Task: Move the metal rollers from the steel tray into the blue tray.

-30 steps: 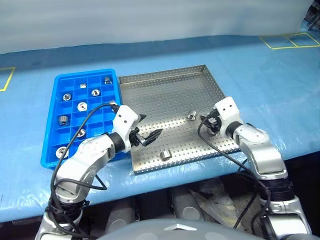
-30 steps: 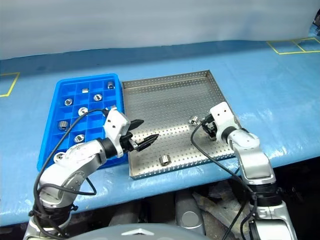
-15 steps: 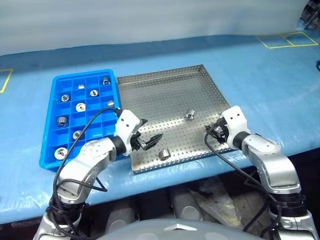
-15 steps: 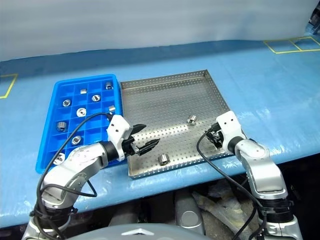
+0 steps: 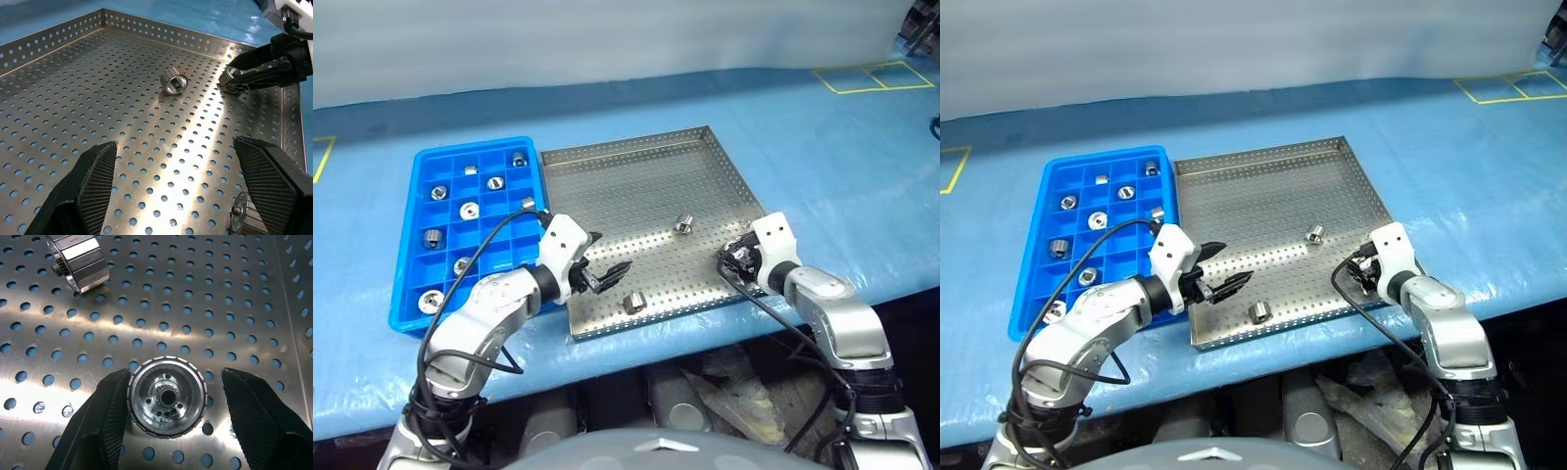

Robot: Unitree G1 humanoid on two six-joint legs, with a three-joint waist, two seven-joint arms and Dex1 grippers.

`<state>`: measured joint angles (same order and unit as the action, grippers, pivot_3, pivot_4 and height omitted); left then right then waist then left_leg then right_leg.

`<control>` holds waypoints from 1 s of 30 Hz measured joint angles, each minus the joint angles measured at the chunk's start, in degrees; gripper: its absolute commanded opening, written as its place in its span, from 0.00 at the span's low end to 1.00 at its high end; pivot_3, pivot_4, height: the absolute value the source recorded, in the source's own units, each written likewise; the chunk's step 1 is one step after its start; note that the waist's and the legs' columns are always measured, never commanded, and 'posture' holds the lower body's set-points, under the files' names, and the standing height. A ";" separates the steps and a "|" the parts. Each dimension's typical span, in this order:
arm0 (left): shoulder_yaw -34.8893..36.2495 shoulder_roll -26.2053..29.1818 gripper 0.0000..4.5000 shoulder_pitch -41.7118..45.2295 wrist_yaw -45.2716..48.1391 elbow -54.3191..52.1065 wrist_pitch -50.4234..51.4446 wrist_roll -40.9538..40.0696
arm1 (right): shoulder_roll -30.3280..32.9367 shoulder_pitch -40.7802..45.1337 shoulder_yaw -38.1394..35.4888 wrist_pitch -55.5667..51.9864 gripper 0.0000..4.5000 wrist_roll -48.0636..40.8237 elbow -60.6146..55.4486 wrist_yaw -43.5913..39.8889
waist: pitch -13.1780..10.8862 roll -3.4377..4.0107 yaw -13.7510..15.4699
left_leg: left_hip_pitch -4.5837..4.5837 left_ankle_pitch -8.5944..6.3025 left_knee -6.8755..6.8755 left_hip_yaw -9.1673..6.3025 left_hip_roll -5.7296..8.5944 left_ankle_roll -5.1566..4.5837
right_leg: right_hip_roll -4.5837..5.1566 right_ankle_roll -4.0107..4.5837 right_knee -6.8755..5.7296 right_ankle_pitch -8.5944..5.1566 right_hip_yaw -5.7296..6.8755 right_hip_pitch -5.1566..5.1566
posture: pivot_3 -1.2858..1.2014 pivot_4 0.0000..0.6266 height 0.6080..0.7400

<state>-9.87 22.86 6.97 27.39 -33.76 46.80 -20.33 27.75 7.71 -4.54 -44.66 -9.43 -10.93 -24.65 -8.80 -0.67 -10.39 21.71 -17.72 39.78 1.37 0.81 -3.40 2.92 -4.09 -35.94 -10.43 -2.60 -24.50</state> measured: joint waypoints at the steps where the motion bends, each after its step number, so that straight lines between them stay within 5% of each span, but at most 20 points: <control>1: 0.00 0.01 0.93 0.00 -0.06 0.00 -0.01 0.03 | -0.23 0.12 -0.01 0.36 0.61 -0.14 0.42 0.09 | 0.00 0.00 0.00 | 0.00 0.00 0.00 0.00 0.00 0.00 | 0.00 0.00 0.00 0.00 0.00 0.00 | 0.42 0.24 1.00; 5: 0.09 0.01 0.93 0.00 -0.82 0.00 -0.08 0.11 | -1.02 0.59 -0.31 0.45 0.38 -0.48 1.36 0.92 | 0.00 0.00 0.12 | 0.00 0.00 0.00 0.00 0.00 0.00 | 0.01 -0.02 0.00 0.01 -0.01 0.01 | 0.42 0.24 1.00; 14: 3.37 0.25 0.93 -0.85 -1.01 -0.09 -0.44 -1.16 | -1.68 1.20 -0.08 0.51 0.38 0.43 -1.36 4.06 | -0.02 0.04 0.00 | 0.01 0.00 0.00 0.03 -0.01 0.01 | 0.01 -0.03 -0.02 0.02 -0.05 -0.05 | 0.42 0.24 1.00; 21: 14.71 1.42 0.93 -4.86 -3.30 -4.80 -0.43 -3.69 | -6.85 15.15 7.10 3.79 0.38 -0.71 -9.50 2.21 | -0.04 0.06 -0.32 | -0.02 0.09 -0.02 -0.04 -0.30 0.19 | -0.37 0.07 -0.04 0.03 -0.09 -0.06 | 0.46 0.24 1.00; 30: 27.92 2.55 0.93 -16.97 -6.91 -16.00 2.20 -7.50 | -18.55 32.09 20.06 17.34 0.38 0.50 14.23 -6.91 | -0.05 0.01 3.78 | -0.01 0.24 -0.26 -0.10 -0.27 0.53 | -0.05 0.21 -0.01 0.06 0.12 -0.16 | 0.53 0.24 1.00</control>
<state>18.05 25.42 -10.01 20.48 -49.76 49.00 -27.83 9.20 39.80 15.52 -27.32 -8.92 3.30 -31.56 -8.85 -0.65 -6.61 21.69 -17.48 39.52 1.27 0.54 -2.87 2.86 -3.88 -35.95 -10.37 -2.48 -24.67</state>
